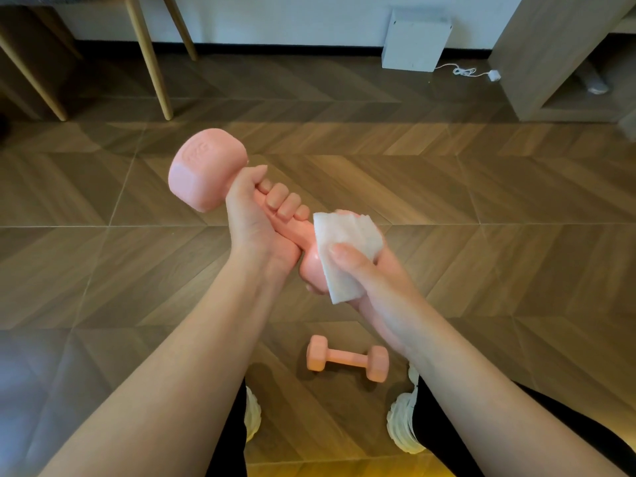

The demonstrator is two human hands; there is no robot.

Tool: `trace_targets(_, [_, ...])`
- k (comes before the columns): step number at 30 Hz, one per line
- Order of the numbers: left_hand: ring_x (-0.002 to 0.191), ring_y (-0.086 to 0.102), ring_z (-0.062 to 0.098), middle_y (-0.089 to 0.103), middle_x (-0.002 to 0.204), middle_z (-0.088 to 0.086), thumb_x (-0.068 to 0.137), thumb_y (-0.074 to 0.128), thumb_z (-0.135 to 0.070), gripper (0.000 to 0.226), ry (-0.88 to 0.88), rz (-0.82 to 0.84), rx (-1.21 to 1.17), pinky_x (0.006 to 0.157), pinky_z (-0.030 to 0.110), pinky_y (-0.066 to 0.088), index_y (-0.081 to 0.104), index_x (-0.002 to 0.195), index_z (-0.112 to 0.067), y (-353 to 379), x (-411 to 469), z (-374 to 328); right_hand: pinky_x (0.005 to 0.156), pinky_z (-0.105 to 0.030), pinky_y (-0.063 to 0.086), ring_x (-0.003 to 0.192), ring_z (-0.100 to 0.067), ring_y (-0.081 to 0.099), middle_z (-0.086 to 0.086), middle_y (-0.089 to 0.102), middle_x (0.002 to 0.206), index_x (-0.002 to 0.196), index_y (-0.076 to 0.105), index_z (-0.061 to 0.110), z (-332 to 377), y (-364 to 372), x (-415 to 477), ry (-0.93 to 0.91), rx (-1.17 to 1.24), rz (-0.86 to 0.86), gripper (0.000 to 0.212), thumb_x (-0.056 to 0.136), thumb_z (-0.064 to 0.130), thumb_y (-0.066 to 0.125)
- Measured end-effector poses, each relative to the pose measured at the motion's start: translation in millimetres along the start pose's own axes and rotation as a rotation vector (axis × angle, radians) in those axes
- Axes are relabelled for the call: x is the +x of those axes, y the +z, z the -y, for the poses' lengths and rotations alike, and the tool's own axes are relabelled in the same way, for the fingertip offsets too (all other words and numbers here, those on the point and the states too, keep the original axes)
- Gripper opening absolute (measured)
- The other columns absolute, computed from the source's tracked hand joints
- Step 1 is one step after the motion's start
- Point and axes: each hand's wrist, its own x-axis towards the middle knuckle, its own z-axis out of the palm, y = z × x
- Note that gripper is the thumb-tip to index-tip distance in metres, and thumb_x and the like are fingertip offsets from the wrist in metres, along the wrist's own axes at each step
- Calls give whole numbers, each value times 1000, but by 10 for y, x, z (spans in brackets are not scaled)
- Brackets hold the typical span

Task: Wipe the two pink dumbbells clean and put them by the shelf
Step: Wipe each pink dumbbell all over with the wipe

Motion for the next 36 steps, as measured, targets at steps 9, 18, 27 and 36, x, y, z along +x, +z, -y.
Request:
trace_targets(9, [40,21,12,23,48,-7,91,47,-18,36,-35,-11,7,44,24,26,32,59,-21,-12,18,29,81,-54,54,84,-27,63,-9,64,94,112,55,21,3,75,-5,-64,-108,-79,34,87,45,53])
trace_targets(18, [41,19,12,21,47,-6,93,44,-18,36,-24,43,7,43,24,25,28,60,-21,-25,-22,2,92,-55,54,100,-30,66,-11,64,114,117,57,27,-43,103,14,-65,-151,-93,60,64,48,77])
trace_targets(27, [42,28,11,28,49,-6,94,49,-21,34,45,104,-6,46,24,32,35,63,-19,-46,-46,-5,67,-42,59,100,-37,64,-22,61,117,135,50,12,49,62,-3,248,277,59,66,80,44,66])
trace_targets(36, [42,23,11,22,50,-7,94,49,-19,36,19,-15,-12,45,23,28,30,64,-21,-58,-10,12,73,-41,57,78,-15,69,0,73,89,122,53,22,48,129,24,49,47,-76,50,77,37,67])
